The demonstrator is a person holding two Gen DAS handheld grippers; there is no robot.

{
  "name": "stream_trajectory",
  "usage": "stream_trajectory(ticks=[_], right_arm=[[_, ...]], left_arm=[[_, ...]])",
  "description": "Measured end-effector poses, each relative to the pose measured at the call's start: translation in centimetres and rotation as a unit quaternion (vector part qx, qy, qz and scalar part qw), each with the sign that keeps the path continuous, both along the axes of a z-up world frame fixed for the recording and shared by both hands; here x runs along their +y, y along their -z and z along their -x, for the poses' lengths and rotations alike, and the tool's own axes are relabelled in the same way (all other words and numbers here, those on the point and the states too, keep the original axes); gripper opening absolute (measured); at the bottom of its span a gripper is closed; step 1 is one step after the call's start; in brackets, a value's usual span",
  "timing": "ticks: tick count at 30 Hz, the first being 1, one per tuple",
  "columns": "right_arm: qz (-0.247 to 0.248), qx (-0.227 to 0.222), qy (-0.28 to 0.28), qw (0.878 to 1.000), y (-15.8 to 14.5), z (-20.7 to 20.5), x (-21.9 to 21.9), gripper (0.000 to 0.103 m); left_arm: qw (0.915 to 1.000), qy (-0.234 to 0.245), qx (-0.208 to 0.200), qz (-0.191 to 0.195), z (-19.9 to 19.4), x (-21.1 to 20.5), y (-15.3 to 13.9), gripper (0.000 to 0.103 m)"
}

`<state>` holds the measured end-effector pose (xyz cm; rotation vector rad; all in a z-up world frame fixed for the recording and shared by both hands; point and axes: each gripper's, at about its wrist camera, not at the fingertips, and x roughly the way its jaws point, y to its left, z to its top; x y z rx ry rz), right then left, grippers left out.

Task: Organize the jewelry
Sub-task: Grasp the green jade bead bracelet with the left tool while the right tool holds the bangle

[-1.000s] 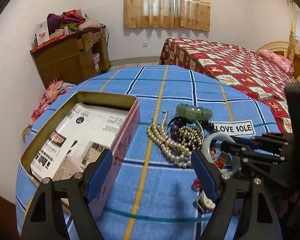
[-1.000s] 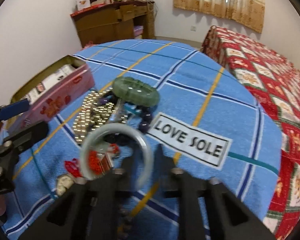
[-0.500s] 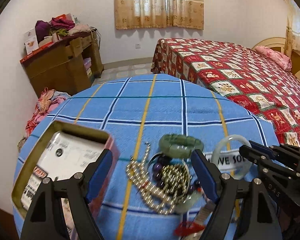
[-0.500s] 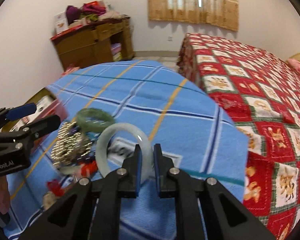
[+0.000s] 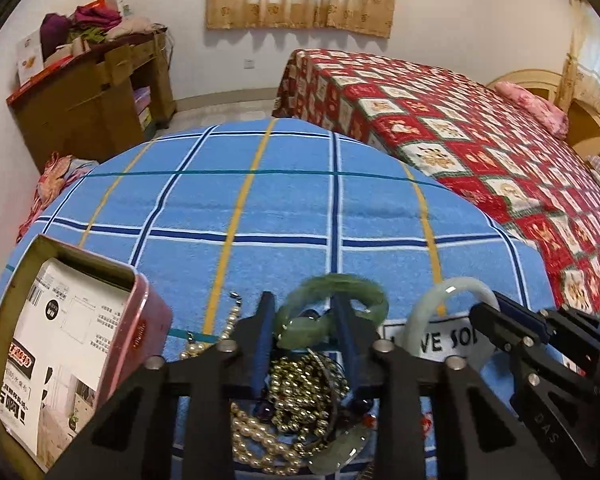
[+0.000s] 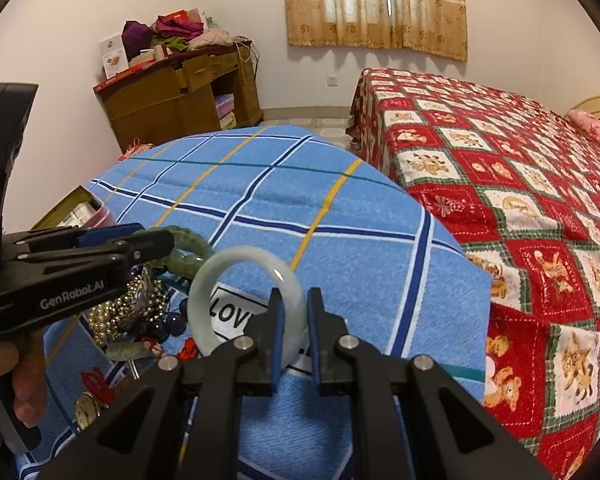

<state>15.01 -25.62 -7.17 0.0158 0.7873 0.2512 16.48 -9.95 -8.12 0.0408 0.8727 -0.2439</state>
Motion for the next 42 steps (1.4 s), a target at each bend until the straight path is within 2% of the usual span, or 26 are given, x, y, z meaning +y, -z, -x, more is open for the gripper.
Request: stream_trajectory(ticks=[3,4,16,20,22,33,34,36,37,38,40,42], right_arm=[[0.0,-0.002,0.0,1.0,0.0,0.2,0.0,0.013],[-0.001,-0.003,0.001,1.0,-0.1,0.3,0.0,0.013],[-0.003,-0.027,0.002,1.0,-1.9,1.1,-0.2,0.013],[0.002,-0.035,-0.01,0.999,-2.9,1.0,0.8,0.013],[0.007,-0.038,-0.02,0.999,-3.2,0.9,1.6,0.013],[0.014,-0.043,-0.04,0.998,-3.9,0.6,3.9,0.013],[0.014,-0.042,-0.039,0.998,-3.9,0.7,3.8,0.013],[0.014,-0.042,-0.038,0.998,-3.8,0.9,3.6,0.013],[0.013,-0.042,-0.037,0.998,-3.7,1.2,3.5,0.013],[0.013,-0.042,-0.037,0.998,-3.7,1.3,3.5,0.013],[0.012,-0.04,-0.037,0.998,-3.5,1.7,3.4,0.014],[0.013,-0.038,-0.039,0.998,-3.1,2.0,3.5,0.014]], left_arm=[[1.0,0.002,-0.001,0.003,0.6,0.2,0.0,0.022],[1.0,0.005,-0.004,0.003,0.8,0.2,0.0,0.017],[0.9983,0.007,-0.057,0.009,3.5,1.9,-3.0,0.017],[0.9971,0.002,-0.073,0.022,4.3,3.0,-4.6,0.012],[0.9964,0.002,-0.081,0.025,4.5,3.6,-5.4,0.0],[0.9944,-0.023,-0.088,0.053,4.7,7.2,-5.9,0.0],[0.9951,-0.025,-0.081,0.052,4.7,7.2,-5.6,0.004],[0.9959,-0.022,-0.076,0.044,5.5,7.0,-5.0,0.033],[0.9959,-0.021,-0.082,0.034,6.3,6.8,-4.6,0.062],[0.9951,-0.023,-0.092,0.029,7.0,6.7,-4.5,0.076],[0.9942,-0.016,-0.103,0.028,8.2,6.5,-4.0,0.076],[0.9956,-0.018,-0.088,0.026,8.5,6.4,-3.2,0.076]])
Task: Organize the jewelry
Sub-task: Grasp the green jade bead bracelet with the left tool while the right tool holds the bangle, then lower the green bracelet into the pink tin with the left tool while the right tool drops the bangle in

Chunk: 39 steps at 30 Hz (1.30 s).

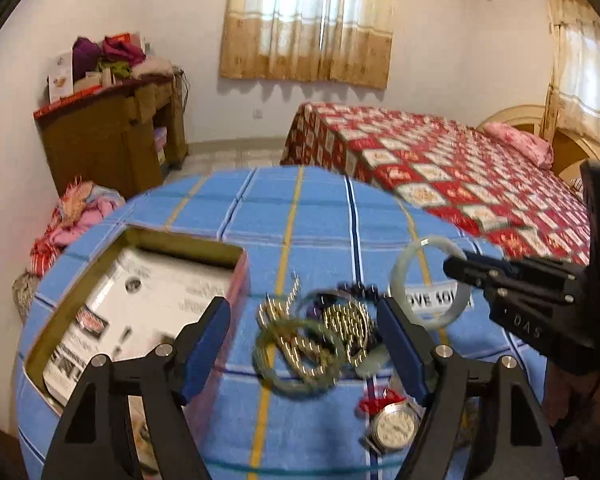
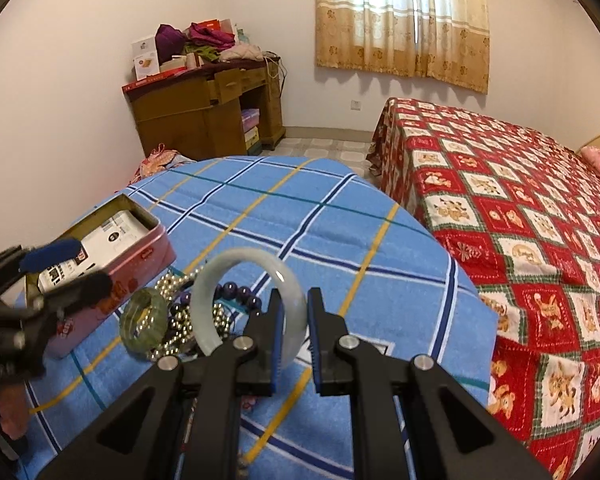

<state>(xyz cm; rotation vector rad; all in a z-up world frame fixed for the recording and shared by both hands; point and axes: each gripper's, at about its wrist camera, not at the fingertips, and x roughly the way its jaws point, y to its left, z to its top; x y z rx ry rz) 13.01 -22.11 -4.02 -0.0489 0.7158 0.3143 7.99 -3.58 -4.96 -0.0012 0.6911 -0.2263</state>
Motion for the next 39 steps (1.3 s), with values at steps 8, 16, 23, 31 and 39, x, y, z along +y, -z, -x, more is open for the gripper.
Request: stream_trajectory(ticks=[8,16,23,31,39], right_arm=[[-0.002,0.011,-0.003,1.0,1.1,0.7,0.3,0.014],[0.004,0.006,-0.012,1.0,0.8,1.1,1.1,0.014],[0.007,-0.006,-0.021,1.0,-0.5,0.8,1.8,0.014],[0.009,-0.022,-0.056,0.998,-2.7,-0.2,4.3,0.014],[0.012,-0.017,-0.102,0.995,-3.1,-2.1,9.0,0.014]], left_arm=[[0.9988,0.002,0.047,-0.015,-0.8,-0.9,2.8,0.047],[0.9966,0.033,0.075,-0.007,-1.7,-2.3,4.1,0.008],[0.9991,0.035,0.023,0.009,0.4,-0.1,-0.4,0.007],[0.9996,0.005,-0.023,0.016,0.1,4.1,-4.5,0.006],[0.9992,-0.033,-0.016,-0.016,-3.2,7.8,-3.9,0.007]])
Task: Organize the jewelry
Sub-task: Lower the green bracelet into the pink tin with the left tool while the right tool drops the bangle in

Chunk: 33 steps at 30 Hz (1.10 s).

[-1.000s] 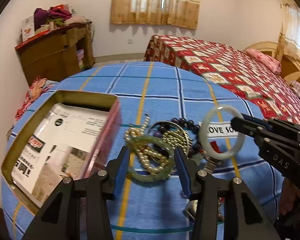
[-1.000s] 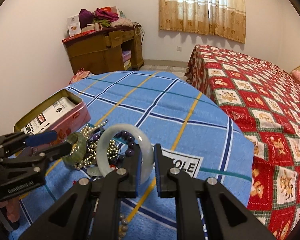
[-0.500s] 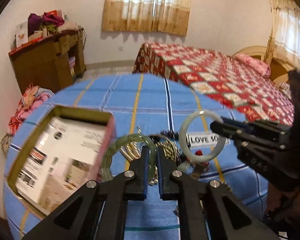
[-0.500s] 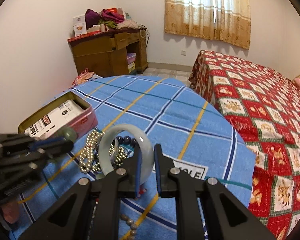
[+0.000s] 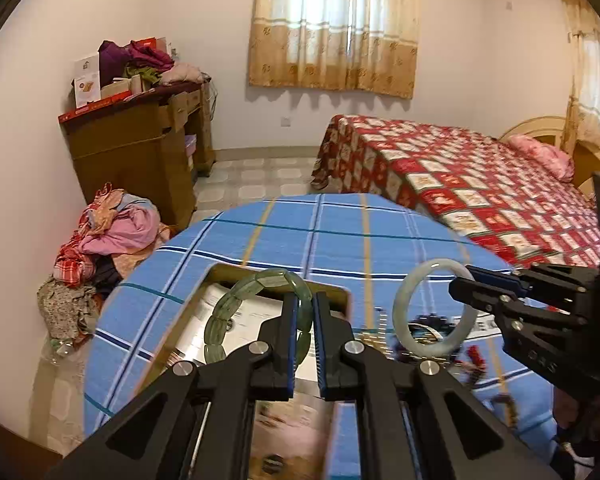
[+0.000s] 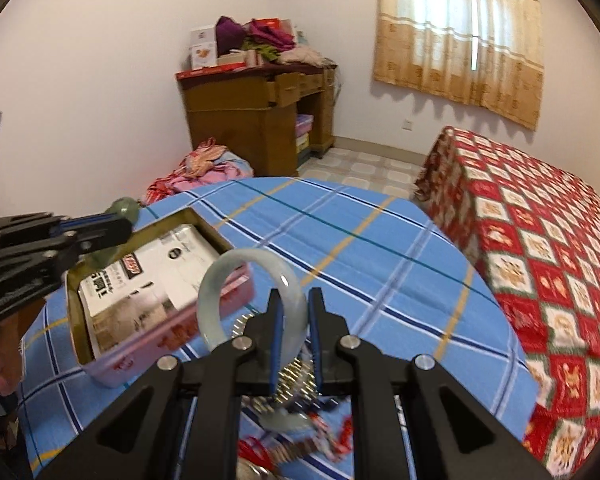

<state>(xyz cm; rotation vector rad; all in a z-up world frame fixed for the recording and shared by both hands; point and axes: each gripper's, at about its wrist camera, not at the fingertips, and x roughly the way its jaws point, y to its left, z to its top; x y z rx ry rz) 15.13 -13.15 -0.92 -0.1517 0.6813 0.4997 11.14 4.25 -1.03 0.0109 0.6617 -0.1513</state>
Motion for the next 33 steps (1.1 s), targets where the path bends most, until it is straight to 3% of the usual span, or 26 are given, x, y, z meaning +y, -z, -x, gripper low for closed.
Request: stream_trajectory(ticks=[13,22,24,25,26,28,33], right_arm=[[0.026,0.022,-0.046,0.998,1.8,-3.1,7.5,0.014],[0.081,0.026,-0.045,0.995,4.6,-3.6,9.0,0.015],[0.086,0.018,-0.042,0.995,4.6,-3.5,9.0,0.016],[0.084,0.016,-0.04,0.996,4.4,-3.5,9.0,0.016],[0.08,0.016,-0.04,0.996,4.2,-3.4,8.8,0.018],[0.075,0.014,-0.039,0.996,3.9,-3.1,8.7,0.024],[0.066,0.003,-0.039,0.997,2.9,-1.4,6.5,0.04]], left_arm=[[0.9987,-0.04,0.031,0.008,-4.2,3.9,2.7,0.007],[0.9981,-0.037,0.047,0.009,-5.6,3.6,4.2,0.008],[0.9979,-0.041,0.051,0.007,-5.7,3.7,4.1,0.013],[0.998,-0.038,0.05,0.002,-5.6,3.5,4.0,0.027],[0.998,-0.04,0.048,-0.003,-5.5,3.5,4.0,0.049],[0.9978,-0.053,0.038,-0.014,-5.1,3.7,3.7,0.071],[0.9976,-0.063,0.024,-0.014,-3.9,4.4,2.8,0.071]])
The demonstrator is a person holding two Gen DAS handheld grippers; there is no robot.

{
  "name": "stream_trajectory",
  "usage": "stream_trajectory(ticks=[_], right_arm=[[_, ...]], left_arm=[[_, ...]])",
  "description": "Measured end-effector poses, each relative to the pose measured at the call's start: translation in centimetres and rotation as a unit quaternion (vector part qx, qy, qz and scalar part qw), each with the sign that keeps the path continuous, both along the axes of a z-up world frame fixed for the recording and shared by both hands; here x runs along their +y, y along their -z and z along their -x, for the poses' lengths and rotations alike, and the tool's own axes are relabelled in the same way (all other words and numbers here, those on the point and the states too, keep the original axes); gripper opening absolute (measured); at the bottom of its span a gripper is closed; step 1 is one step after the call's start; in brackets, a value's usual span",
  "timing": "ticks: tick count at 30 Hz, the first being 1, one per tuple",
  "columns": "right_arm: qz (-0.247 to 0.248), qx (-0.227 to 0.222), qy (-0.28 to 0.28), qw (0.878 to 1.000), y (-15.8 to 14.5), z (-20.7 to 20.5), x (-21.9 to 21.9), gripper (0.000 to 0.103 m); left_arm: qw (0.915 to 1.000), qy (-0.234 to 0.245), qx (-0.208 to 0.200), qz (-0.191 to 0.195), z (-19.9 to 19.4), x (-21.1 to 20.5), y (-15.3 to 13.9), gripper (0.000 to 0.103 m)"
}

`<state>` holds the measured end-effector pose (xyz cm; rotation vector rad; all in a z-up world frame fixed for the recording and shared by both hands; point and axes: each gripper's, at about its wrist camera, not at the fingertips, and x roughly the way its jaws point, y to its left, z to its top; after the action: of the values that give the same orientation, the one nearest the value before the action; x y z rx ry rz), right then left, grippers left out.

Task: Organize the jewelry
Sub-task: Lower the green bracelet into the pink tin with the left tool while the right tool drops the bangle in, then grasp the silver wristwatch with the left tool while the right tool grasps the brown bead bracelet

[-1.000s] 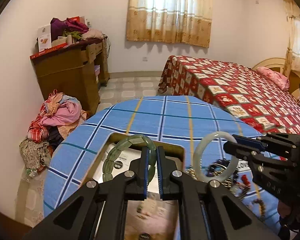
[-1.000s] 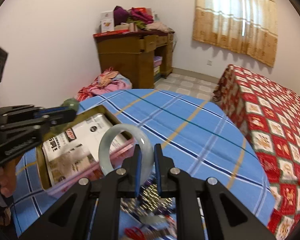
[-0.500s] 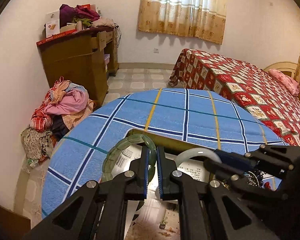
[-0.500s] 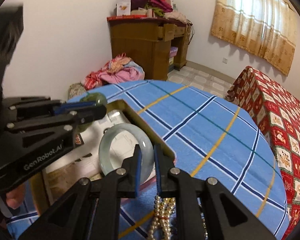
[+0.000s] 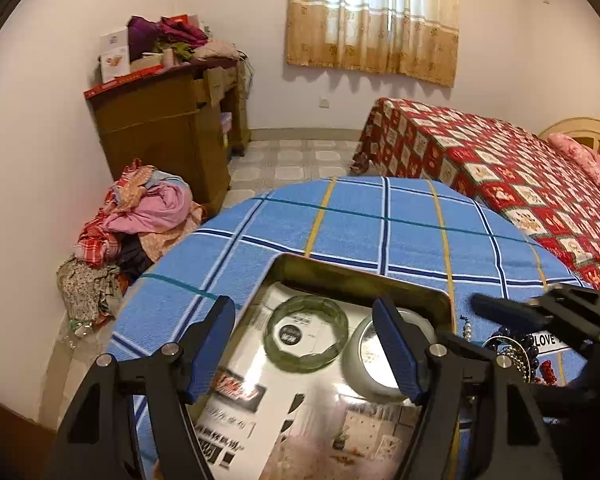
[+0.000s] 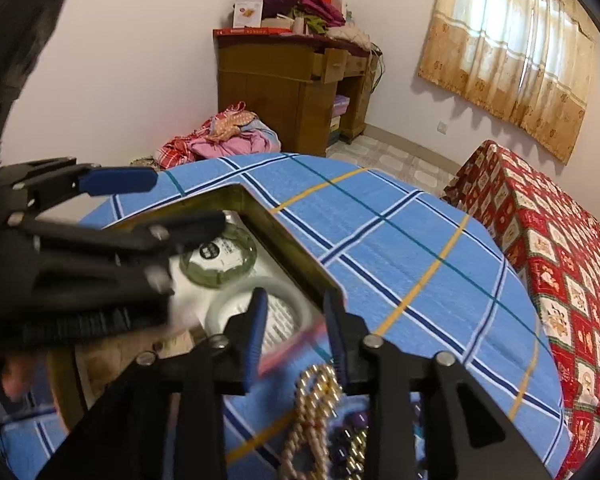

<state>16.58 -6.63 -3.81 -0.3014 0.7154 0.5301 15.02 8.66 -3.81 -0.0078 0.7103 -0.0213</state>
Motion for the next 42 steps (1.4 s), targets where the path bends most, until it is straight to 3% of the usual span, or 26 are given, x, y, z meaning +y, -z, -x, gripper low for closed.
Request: stream_trajectory(ticks=[11,19,31,36,37,38,39,40,42], right_arm=[[-0.031,0.011,0.063,0.997,-1.0,2.2,-8.4,0.047],[-0.056,0.031,0.1,0.993,0.4,5.2,-12.9,0.052],[-0.051,0.063,0.106,0.991,3.3,10.1,-15.5,0.052],[-0.009,0.068,0.094,0.993,4.9,10.6,-14.3,0.052],[0.001,0.063,0.093,0.994,5.2,10.8,-14.1,0.051],[0.01,0.054,0.094,0.994,5.4,10.9,-14.0,0.04],[0.011,0.051,0.094,0.994,5.5,11.1,-14.1,0.021],[0.008,0.054,0.097,0.994,5.5,10.9,-14.4,0.012],[0.012,0.048,0.114,0.992,5.4,10.7,-15.1,0.011]], left_arm=[[0.9998,0.002,-0.02,-0.004,4.7,-3.2,-0.6,0.071],[0.9996,0.025,-0.016,0.002,8.5,-6.7,0.2,0.071],[0.999,0.044,0.007,0.001,12.1,-9.8,2.7,0.071],[0.9966,0.08,0.019,-0.013,12.5,-11.9,3.7,0.071],[0.9961,0.085,0.022,-0.011,12.5,-12.1,3.9,0.071],[0.9959,0.087,0.023,-0.009,12.5,-12.2,4.0,0.071],[0.9955,0.092,0.025,-0.006,12.5,-12.3,4.0,0.071],[0.9949,0.097,0.027,-0.002,12.5,-12.5,4.0,0.071],[0.9945,0.1,0.031,0.001,12.3,-12.8,4.2,0.071]])
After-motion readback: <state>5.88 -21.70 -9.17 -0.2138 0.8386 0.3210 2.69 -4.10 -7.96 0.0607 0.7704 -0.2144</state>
